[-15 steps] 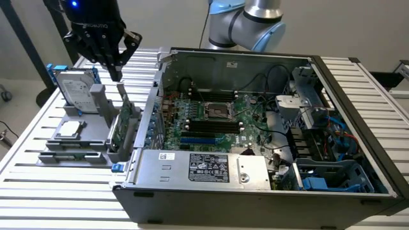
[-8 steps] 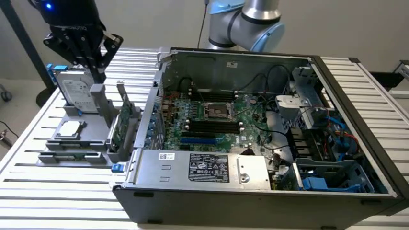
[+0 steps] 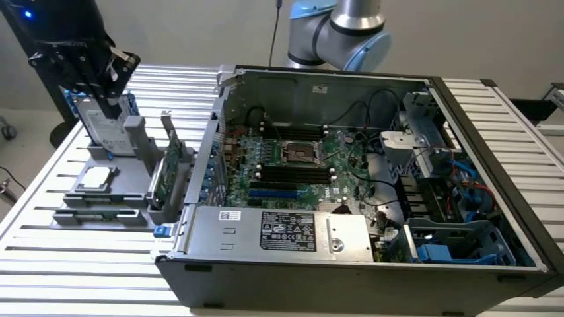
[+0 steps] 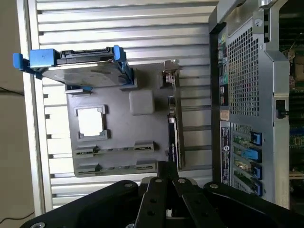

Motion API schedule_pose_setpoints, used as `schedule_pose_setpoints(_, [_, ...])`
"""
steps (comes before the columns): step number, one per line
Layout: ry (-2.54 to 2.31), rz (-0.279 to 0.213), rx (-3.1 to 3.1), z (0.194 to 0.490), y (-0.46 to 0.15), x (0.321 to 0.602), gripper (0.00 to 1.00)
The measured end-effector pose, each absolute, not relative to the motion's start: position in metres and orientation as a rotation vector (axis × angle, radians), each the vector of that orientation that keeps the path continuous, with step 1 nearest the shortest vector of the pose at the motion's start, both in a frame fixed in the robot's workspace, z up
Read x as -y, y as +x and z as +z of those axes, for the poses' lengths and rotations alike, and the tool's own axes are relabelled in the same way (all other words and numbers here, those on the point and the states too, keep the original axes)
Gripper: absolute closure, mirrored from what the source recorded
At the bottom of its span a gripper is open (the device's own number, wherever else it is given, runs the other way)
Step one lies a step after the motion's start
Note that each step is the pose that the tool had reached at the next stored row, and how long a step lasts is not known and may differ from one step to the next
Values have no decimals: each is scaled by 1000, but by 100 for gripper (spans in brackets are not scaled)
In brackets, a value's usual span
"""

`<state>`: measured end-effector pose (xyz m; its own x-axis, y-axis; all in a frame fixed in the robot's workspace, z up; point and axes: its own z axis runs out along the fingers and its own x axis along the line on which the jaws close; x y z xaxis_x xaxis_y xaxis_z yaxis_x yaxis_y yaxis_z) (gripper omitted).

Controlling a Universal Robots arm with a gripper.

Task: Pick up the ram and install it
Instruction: 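Reach for the ram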

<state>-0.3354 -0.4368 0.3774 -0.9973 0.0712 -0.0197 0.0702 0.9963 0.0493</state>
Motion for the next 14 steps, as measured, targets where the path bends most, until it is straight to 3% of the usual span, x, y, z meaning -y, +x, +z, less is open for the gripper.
schedule_pose_setpoints(14, [110,76,-3117,364,-396,443,89])
